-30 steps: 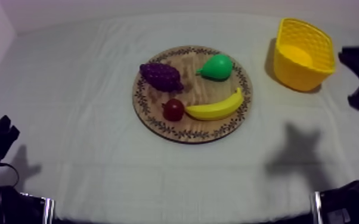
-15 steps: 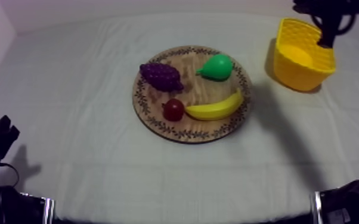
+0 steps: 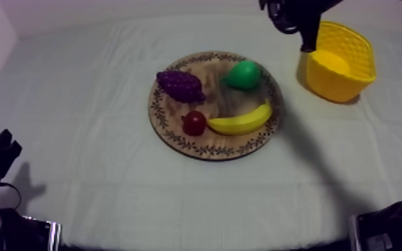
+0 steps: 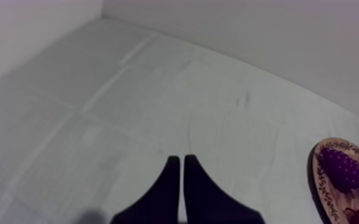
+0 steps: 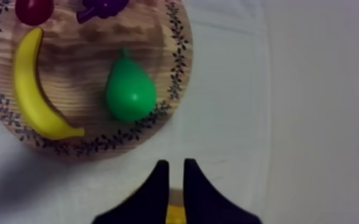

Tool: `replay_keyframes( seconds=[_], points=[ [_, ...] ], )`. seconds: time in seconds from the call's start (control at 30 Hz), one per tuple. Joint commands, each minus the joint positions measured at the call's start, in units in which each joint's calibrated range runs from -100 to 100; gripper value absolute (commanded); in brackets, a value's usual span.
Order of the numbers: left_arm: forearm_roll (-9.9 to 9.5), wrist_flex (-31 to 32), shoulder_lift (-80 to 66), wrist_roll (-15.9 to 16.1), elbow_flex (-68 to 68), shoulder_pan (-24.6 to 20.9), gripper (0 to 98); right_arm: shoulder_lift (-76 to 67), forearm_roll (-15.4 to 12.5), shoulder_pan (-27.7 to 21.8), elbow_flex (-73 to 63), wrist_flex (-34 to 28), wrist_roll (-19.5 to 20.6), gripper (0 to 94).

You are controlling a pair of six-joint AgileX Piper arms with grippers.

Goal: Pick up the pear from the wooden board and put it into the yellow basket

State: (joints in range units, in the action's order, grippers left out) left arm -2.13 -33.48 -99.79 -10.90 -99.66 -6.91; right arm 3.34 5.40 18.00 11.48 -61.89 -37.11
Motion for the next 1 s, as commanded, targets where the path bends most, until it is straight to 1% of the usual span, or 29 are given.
replay_keyframes(
  seconds=[0.0, 0.07, 0.1, 0.13, 0.2, 0.23, 0.27, 0.33, 0.43, 0.53, 0.73, 0.97],
  points=[
    [0.01, 0.01, -0.04, 0.03, 0.00, -0.01, 0.1, 0.48, -0.62, -0.01, -0.05, 1.20, 0.06, 12.3],
    [0.01, 0.01, -0.04, 0.03, 0.00, -0.01, 0.1, 0.99, -0.83, 0.10, 0.06, 1.93, 0.11, 13.4],
    [0.01, 0.01, -0.04, 0.03, 0.00, -0.01, 0.1, 1.27, -0.81, 0.20, 0.08, 2.09, 0.24, 19.6],
    [0.01, 0.01, -0.04, 0.04, 0.00, -0.01, 0.1, 1.56, -0.85, 0.30, 0.00, 1.93, 0.29, 30.8],
    [0.01, 0.01, -0.04, 0.01, 0.00, -0.01, 0.1, 2.15, -1.32, 0.43, -0.52, 0.85, -0.14, 58.8],
    [0.01, 0.01, -0.04, 0.01, 0.00, -0.01, 0.1, 2.36, -1.79, 0.37, -0.93, 0.15, -0.74, 68.8],
    [0.01, 0.01, -0.04, 0.00, 0.00, -0.01, 0.1, 2.53, -2.39, 0.21, -1.37, -0.37, -1.42, 75.8],
    [0.01, 0.01, -0.04, -0.01, 0.00, -0.01, 0.1, 2.78, -3.54, -0.22, -2.25, -0.92, -2.83, 84.0],
    [0.01, 0.01, -0.04, -0.01, 0.00, -0.01, 0.1, 2.97, -4.54, -0.70, -3.07, -1.23, -3.97, 89.2],
    [0.01, 0.01, -0.04, -0.01, 0.00, -0.01, 0.1, 3.36, -4.73, -0.76, -3.06, -1.49, -4.20, 90.6],
    [0.01, 0.01, -0.04, -0.01, 0.00, -0.01, 0.1, 6.61, -3.78, 0.10, -3.11, -1.81, -2.70, 89.3],
    [0.01, 0.01, -0.04, -0.01, 0.00, -0.01, 0.1, 14.43, -2.56, 0.87, -7.55, -3.18, -0.46, 87.2]
  ],
)
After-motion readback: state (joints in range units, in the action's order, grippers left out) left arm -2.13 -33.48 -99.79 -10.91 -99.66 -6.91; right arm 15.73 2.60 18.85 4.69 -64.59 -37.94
